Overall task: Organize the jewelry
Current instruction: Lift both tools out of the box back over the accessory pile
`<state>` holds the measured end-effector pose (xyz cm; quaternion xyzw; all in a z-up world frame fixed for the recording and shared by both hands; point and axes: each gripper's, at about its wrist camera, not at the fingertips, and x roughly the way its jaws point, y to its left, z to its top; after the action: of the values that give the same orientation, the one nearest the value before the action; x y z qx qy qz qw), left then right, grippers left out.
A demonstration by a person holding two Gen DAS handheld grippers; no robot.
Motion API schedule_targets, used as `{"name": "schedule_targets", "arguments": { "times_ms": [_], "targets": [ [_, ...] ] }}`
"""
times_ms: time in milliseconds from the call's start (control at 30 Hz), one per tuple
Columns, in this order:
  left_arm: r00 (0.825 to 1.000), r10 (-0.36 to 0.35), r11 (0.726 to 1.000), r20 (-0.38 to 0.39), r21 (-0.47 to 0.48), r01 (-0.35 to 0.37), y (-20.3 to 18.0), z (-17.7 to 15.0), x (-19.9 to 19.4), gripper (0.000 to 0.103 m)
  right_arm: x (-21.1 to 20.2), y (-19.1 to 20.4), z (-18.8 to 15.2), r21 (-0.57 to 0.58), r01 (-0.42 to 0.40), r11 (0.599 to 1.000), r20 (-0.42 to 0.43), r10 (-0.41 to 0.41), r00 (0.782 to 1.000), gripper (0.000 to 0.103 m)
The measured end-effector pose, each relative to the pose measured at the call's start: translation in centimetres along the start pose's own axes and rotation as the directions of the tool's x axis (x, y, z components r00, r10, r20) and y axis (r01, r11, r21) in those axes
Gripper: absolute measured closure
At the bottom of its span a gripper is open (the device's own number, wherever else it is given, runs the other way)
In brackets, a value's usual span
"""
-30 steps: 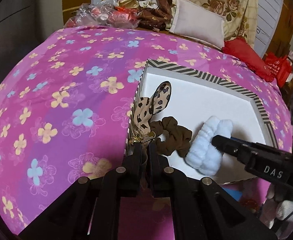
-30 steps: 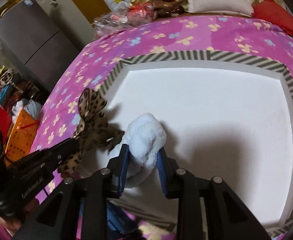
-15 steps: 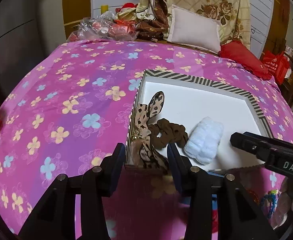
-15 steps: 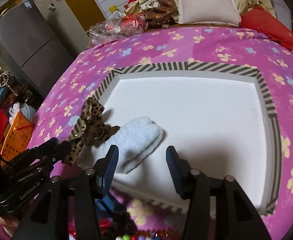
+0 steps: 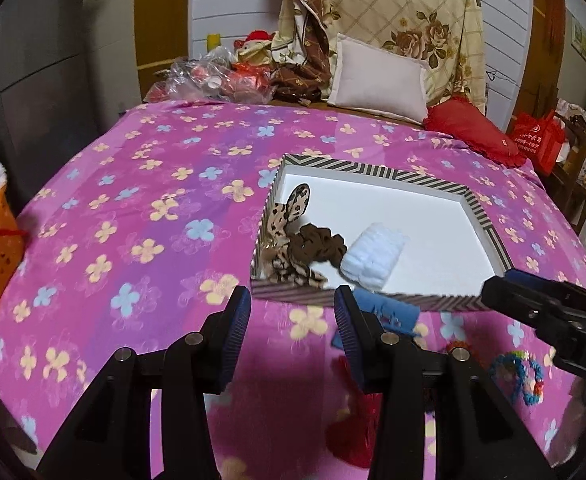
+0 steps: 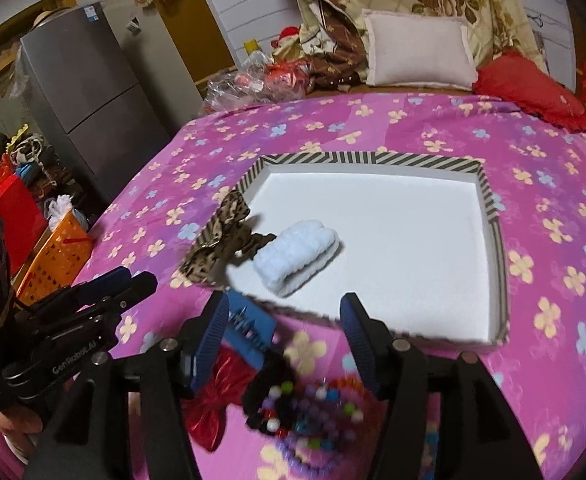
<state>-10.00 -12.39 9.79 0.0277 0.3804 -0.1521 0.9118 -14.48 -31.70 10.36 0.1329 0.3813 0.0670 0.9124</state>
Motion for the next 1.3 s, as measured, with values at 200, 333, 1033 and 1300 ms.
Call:
{"name": "schedule_targets", "arguments": {
  "times_ms": [200,333,1033,1300],
  "targets": [
    [1.000,0.020,1.000,0.017,0.009,-0.020,-0.8,-2.0,-2.5,0.062,-3.5,1.2,-2.2,-0.016,0.031,0.999,0.041,-0.031,0.999,0.035],
    [0.999,0.024,1.000,0.025,0.013,-0.024,-1.3,-3.2,-3.9,0.062,-5.0,1.8,-3.2,-0.011,0.018,1.000,0.052,-0.018,0.998,0.034],
    [0.999,0.018,1.000,0.035,0.005,-0.018,-1.6,-5.8,-6.6,0.062,-7.4,3.8,-5.2,-0.054,0.021,0.998,0.072,-0.017,0.997,0.030],
    [1.000,0.019,1.000,0.024,0.004,-0.019,-1.6,-5.9,-6.0,0.062,-6.7,3.5,-5.5,-0.046,0.022,0.999,0.057,-0.020,0.998,0.029]
  ]
}}
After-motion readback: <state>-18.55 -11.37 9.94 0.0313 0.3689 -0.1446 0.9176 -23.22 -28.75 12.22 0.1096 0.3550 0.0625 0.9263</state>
